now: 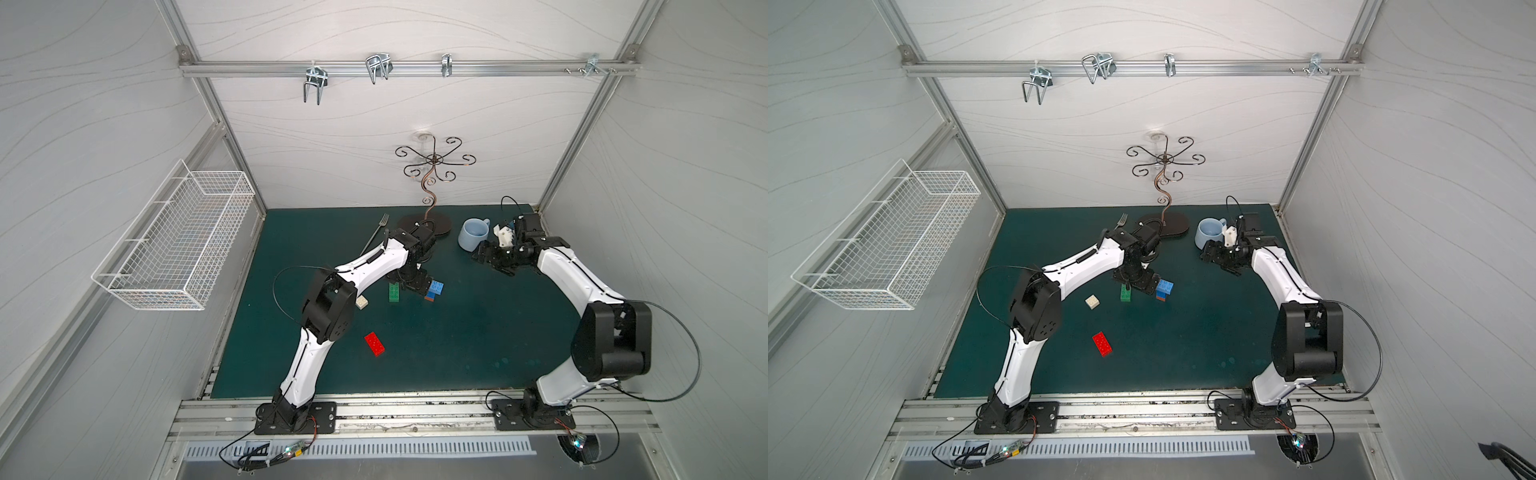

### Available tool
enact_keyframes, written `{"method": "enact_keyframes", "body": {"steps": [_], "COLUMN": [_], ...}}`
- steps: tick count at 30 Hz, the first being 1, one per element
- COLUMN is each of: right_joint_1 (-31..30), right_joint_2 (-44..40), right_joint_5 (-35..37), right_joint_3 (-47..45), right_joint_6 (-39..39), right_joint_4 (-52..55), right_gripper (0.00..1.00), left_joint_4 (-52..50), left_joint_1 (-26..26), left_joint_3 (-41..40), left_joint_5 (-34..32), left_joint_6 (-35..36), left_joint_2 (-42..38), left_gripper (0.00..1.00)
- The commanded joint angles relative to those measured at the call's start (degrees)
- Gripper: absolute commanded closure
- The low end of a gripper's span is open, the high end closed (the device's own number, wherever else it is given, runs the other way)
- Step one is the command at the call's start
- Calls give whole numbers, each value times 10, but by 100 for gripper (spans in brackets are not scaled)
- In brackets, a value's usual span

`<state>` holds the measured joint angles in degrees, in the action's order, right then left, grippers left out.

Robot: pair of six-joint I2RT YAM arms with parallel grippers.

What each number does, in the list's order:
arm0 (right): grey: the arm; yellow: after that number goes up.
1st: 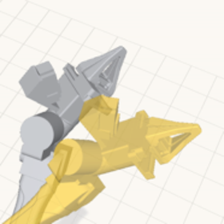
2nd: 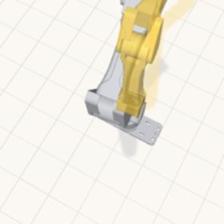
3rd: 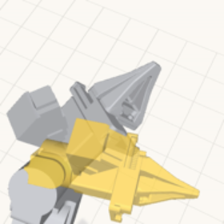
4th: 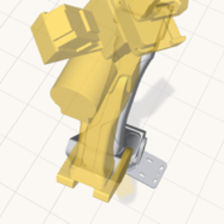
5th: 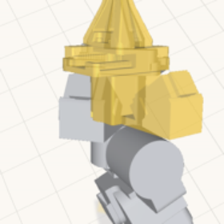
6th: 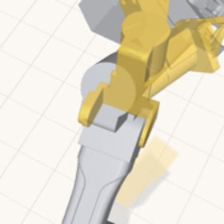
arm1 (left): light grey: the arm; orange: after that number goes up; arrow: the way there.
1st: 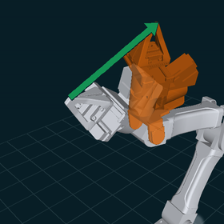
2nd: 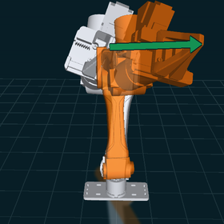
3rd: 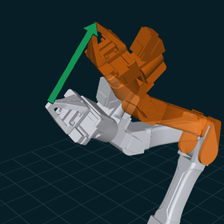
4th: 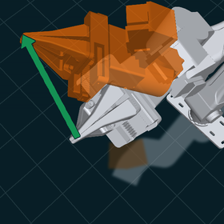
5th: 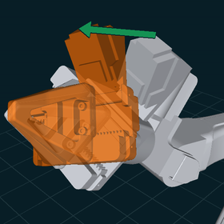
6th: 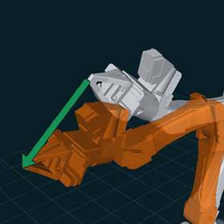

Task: Assemble a spoon with lego
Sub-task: Adjust the lego brick at the center of the board, then move the lego brick at the center of the board.

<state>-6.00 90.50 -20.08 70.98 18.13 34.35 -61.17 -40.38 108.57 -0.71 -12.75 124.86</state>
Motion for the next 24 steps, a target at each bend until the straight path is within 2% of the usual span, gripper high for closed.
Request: {"method": "enact_keyframes", "body": {"steps": [1,12,18,24], "right_joint_1": [3,3,4,4], "right_joint_2": [2,-2,-2,2], "right_joint_5": [-7,-8,-9,-9], "right_joint_3": [8,5,8,10], "right_joint_6": [-8,-9,-9,-9], "right_joint_4": [1,-1,-1,-2], "right_gripper": [11,12,12,12], "left_joint_4": [-2,64,91,101], "left_joint_1": [0,4,45,69], "left_joint_3": [-15,-165,-183,-157], "left_joint_5": [-14,-27,10,8], "left_joint_6": [6,-17,-64,-67], "left_joint_2": [-16,-107,-111,-90], "left_gripper": [0,1,7,13]}}
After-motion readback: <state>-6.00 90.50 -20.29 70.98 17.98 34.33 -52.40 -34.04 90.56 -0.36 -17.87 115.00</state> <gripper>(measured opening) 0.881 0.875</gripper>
